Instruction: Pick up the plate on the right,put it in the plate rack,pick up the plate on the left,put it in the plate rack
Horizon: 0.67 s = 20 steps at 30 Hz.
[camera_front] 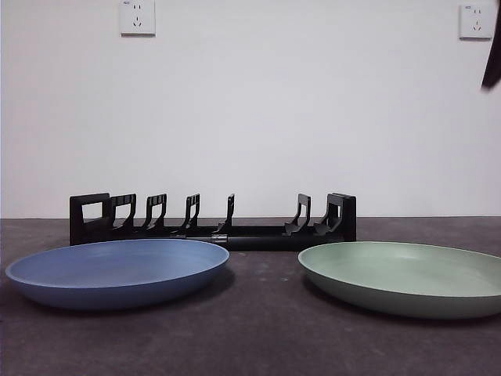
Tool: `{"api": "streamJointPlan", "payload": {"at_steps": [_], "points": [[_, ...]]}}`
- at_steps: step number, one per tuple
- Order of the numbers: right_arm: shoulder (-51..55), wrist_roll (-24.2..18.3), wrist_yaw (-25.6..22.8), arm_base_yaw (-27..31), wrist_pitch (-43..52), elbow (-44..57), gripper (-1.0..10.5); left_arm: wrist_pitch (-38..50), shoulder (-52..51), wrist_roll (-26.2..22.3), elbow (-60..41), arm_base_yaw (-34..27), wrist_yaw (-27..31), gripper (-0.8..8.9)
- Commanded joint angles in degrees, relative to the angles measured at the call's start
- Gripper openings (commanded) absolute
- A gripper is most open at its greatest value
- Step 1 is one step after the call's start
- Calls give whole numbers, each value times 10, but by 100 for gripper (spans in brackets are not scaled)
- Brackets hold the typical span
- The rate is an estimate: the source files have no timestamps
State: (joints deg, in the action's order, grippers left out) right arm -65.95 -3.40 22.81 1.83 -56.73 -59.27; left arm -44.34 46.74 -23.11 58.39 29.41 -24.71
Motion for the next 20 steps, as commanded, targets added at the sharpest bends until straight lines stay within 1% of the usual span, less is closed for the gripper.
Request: {"api": "streamJointPlan", "payload": {"at_steps": [1, 5, 7, 11, 15, 16, 20], "points": [[-51, 4, -8, -7, 11, -1, 564, 2, 24, -25, 26, 22, 20, 660], [-114, 4, -23, -12, 26, -1, 563, -9, 59, -31, 62, 43, 42, 660], [-141, 4, -27, -19, 36, -1, 563, -15, 75, -31, 76, 51, 44, 660], [-182, 4, -57, -28, 59, -1, 562, -15, 98, -40, 89, 60, 44, 660], [-217, 4, -68, -34, 80, -1, 561, -15, 114, -45, 90, 68, 45, 660], [-224, 4, -70, -34, 84, -1, 555, -15, 116, -46, 90, 69, 45, 660], [-257, 4, -70, -34, 101, -1, 468, -15, 125, -46, 90, 72, 47, 660]]}}
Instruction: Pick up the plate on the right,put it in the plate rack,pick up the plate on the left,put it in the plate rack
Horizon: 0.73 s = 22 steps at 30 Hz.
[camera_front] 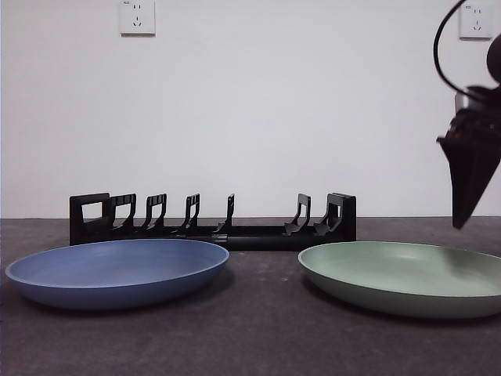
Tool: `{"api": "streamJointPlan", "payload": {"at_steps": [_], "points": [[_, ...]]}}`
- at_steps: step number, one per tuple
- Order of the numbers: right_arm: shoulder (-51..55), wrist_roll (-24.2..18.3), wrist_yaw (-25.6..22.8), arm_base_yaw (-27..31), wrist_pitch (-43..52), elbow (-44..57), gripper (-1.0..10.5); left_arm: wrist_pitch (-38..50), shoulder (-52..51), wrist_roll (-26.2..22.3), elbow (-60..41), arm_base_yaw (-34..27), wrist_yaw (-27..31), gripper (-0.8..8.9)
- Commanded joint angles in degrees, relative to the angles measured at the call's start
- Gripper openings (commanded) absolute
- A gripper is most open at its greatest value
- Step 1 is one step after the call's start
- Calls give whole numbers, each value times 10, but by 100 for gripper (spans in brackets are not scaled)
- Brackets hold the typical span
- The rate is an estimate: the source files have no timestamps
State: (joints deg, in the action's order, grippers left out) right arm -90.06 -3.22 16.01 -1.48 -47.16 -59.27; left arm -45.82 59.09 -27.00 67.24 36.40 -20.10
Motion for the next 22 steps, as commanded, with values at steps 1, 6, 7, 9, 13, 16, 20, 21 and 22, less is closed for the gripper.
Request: {"api": "streamJointPlan", "payload": {"at_steps": [1, 6, 7, 9, 13, 16, 20, 21, 22], "points": [[-22, 3, -2, -1, 8, 0, 468, 0, 3, -7, 1, 2, 3, 660], [-55, 3, -2, -3, 21, 0, 466, 1, 6, -12, 1, 2, 3, 660], [-60, 3, -4, -5, 23, 0, 453, 1, 6, -15, 1, 2, 3, 660], [-69, 2, -7, -8, 27, 0, 366, 1, 6, -16, 1, 2, 7, 660], [-80, 3, -6, -16, 39, 0, 226, 1, 6, -16, 1, 2, 7, 660], [-80, 2, -6, -16, 44, 0, 75, 1, 6, -16, 1, 2, 7, 660], [-80, 2, -4, -16, 48, 0, -12, 1, 6, -16, 1, 2, 7, 660], [-80, 1, -4, -16, 49, 0, -12, 1, 6, -16, 1, 2, 7, 660], [-80, 0, -4, -16, 51, 0, -12, 1, 6, -16, 1, 2, 7, 660]]}}
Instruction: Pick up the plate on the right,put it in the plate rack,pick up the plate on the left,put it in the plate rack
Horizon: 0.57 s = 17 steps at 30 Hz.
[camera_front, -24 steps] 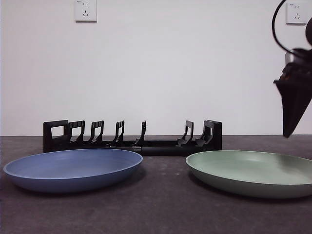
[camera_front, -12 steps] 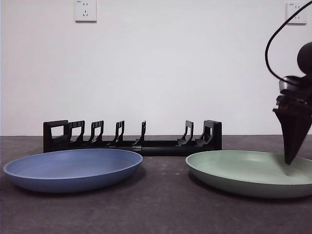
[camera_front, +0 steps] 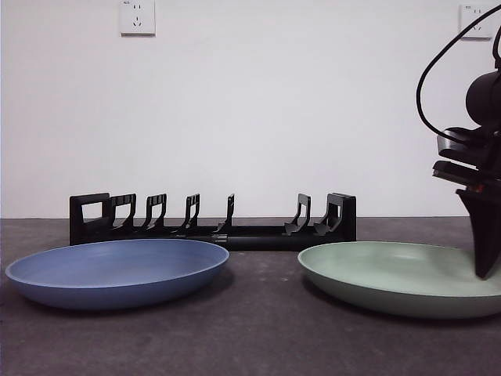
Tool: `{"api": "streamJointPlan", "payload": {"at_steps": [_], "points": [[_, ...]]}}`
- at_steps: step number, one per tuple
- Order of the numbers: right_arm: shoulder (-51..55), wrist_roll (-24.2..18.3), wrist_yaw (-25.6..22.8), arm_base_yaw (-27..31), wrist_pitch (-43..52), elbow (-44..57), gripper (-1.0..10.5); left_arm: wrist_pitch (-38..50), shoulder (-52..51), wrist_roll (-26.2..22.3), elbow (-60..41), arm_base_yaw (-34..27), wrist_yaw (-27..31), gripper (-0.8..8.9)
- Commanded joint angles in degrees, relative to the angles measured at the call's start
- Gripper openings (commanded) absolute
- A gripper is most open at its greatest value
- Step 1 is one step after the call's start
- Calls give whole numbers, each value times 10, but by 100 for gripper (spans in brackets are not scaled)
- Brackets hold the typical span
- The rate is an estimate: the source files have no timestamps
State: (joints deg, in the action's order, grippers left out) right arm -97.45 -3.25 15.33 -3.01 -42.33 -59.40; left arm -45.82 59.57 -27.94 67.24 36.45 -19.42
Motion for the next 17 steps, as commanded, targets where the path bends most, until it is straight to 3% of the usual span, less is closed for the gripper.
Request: {"api": "streamJointPlan", "payload": {"at_steps": [1, 7, 17], "points": [[-6, 0, 3, -1, 4, 1, -12, 0, 1, -7, 1, 2, 0, 660], [7, 1, 21, 0, 0, -3, -13, 0, 2, -16, 1, 5, 0, 660], [72, -2, 88, 0, -126, -130, -13, -12, 3, -116, 1, 50, 20, 660]]}}
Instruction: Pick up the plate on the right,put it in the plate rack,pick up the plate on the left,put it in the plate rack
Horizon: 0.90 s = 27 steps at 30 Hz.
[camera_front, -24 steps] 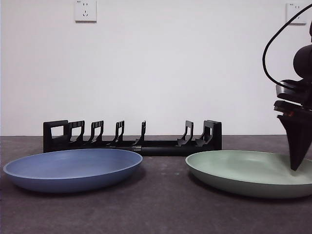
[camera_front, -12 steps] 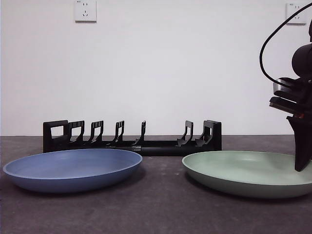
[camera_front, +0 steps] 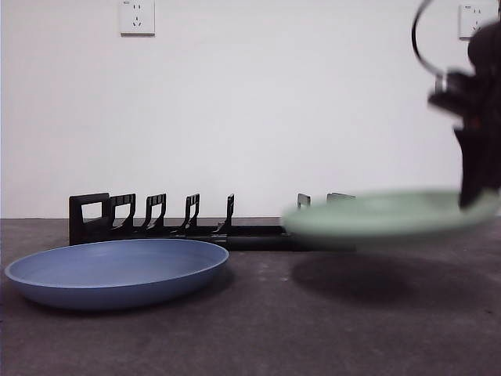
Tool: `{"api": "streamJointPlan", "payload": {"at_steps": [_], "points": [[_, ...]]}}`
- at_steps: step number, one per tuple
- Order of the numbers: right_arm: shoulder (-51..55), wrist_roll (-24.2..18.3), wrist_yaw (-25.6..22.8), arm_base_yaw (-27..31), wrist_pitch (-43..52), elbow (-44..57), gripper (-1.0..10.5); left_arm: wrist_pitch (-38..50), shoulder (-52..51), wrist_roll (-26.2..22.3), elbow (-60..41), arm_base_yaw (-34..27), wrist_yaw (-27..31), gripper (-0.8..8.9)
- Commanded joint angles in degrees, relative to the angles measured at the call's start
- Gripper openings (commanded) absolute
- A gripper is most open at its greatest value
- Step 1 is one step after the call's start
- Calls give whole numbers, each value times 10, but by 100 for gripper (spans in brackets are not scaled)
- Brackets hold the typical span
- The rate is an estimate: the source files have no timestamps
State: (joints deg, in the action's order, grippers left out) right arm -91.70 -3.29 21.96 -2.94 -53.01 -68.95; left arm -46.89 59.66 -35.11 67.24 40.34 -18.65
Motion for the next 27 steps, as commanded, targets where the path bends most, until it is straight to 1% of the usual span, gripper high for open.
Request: {"api": "streamJointPlan", "payload": {"at_steps": [1, 3, 7, 10, 13, 18, 24, 27], "points": [[19, -1, 30, -1, -35, -55, -13, -1, 4, -57, 1, 19, 27, 660], [24, -1, 42, -3, -63, -93, -13, 0, 6, -76, 1, 33, 64, 660], [25, -1, 45, -23, -115, -166, -13, 11, 17, -121, 1, 63, 144, 660], [25, 0, 45, -46, -137, -204, -13, 34, 25, -156, 1, 80, 186, 660], [25, 4, 45, -75, -149, -229, -13, 67, 34, -180, 1, 95, 217, 660], [25, 14, 45, -118, -160, -250, -13, 96, 48, -225, 1, 110, 230, 660], [25, 25, 48, -144, -159, -254, -12, 92, 69, -227, 1, 119, 232, 646], [25, 31, 59, -147, -160, -254, -12, 87, 76, -226, 1, 121, 233, 564]]}}
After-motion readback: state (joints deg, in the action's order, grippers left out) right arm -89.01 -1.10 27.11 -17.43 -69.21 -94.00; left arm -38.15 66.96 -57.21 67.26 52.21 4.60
